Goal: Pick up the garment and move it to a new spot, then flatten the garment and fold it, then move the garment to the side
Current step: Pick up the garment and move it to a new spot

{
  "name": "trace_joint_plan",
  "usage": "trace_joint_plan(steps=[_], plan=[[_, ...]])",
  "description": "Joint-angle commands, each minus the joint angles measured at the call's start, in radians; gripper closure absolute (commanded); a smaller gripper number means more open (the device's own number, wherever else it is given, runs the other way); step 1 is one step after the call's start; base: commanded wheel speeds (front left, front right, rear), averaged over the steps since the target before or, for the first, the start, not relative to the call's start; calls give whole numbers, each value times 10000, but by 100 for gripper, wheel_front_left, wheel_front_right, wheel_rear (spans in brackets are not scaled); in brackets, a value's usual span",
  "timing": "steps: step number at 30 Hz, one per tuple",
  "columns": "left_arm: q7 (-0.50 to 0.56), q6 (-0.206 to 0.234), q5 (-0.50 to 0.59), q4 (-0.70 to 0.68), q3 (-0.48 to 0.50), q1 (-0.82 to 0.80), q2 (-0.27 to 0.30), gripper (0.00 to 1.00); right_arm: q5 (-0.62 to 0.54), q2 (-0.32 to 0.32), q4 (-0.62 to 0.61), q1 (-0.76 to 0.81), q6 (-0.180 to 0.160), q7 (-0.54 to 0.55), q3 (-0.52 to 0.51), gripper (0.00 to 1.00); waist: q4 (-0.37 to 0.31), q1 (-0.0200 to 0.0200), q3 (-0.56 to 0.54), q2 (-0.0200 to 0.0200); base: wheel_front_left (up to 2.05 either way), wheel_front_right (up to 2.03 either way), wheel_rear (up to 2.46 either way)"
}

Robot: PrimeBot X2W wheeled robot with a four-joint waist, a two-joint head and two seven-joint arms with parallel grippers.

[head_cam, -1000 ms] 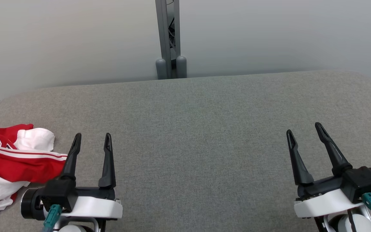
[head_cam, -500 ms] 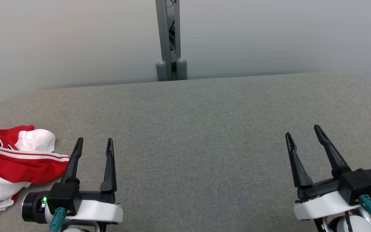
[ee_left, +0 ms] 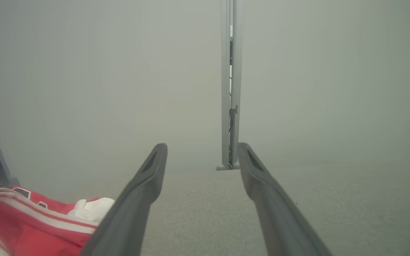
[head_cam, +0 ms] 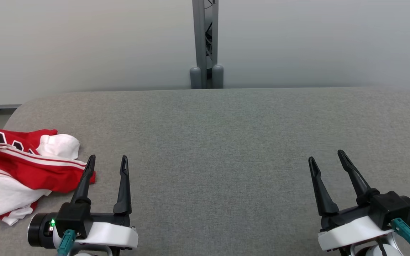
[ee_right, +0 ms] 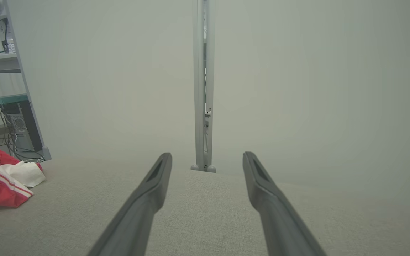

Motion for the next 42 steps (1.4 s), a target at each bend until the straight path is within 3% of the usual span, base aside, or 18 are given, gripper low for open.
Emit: trace_joint_plan(steps=[1,26,35,42], plan=[[-42,67,-33,22,34,110,49,0,85,-66,37,13,13,-14,14,0,260,0,9,0,0,0,0],[-42,85,-119,35,257,339,46,0,1042,-63,308,284,9,-14,334,0,3212,0,-172,0,0,0,0],[-42,73,-113,104,239,344,46,0,1027,-64,329,339,9,-14,527,0,3896,0,-240,0,0,0,0],[-42,141,-184,15,246,375,45,0,744,-63,334,293,9,-14,467,0,4063,0,-162,0,0,0,0]])
